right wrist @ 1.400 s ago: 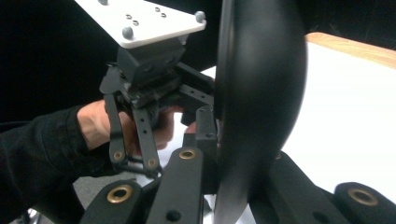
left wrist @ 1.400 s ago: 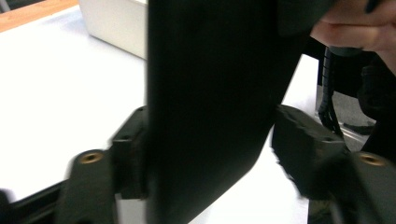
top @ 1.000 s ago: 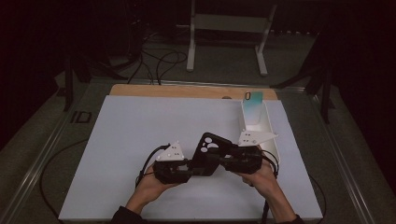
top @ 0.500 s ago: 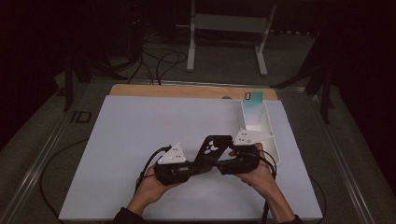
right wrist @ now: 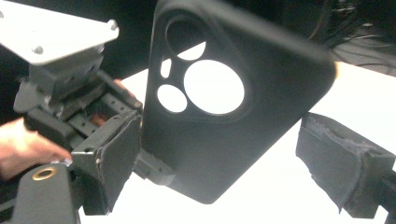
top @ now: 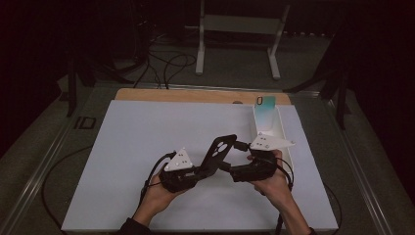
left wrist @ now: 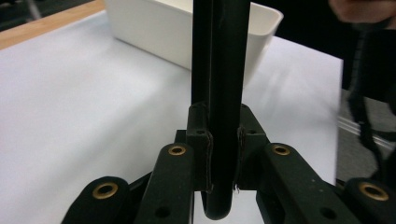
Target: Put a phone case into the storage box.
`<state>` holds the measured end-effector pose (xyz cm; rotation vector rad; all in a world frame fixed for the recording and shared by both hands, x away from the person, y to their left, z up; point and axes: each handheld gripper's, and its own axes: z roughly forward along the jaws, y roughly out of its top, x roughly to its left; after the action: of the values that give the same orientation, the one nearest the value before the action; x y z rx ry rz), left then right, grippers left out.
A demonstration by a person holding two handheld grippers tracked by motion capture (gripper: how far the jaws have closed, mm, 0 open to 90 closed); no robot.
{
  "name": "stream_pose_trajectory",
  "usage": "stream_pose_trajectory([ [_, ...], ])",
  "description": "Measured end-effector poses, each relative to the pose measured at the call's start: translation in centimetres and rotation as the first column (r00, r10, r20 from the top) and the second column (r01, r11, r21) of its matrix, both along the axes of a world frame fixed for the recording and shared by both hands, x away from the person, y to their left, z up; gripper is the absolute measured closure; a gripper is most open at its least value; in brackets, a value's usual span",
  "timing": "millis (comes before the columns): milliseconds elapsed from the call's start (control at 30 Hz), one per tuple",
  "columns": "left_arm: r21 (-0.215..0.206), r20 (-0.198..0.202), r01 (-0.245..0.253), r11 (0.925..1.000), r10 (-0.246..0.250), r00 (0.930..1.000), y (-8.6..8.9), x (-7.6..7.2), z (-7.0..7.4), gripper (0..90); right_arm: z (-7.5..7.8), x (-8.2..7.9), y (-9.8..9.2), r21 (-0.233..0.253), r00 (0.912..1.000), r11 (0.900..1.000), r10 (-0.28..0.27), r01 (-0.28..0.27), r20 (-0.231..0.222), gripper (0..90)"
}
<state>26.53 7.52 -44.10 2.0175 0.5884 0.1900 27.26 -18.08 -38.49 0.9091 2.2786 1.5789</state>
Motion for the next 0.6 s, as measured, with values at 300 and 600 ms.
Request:
stream_pose_trajectory([
  [300, 0.001, 0.001, -0.008, 1.0, 0.008, 1.0, -0.2, 0.0, -0.2, 80.5, 0.2, 0.5, 0.4, 0.039, 0.9956, 0.996, -0.08, 0.082, -0.05, 14.6],
  [600, 0.01, 0.001, -0.006, 0.9999, 0.006, 1.0, -0.3, -0.1, -0.4, 80.5, 0.2, 1.2, 0.8, 0.143, 0.9886, 0.983, -0.102, 0.117, -0.111, 13.6],
])
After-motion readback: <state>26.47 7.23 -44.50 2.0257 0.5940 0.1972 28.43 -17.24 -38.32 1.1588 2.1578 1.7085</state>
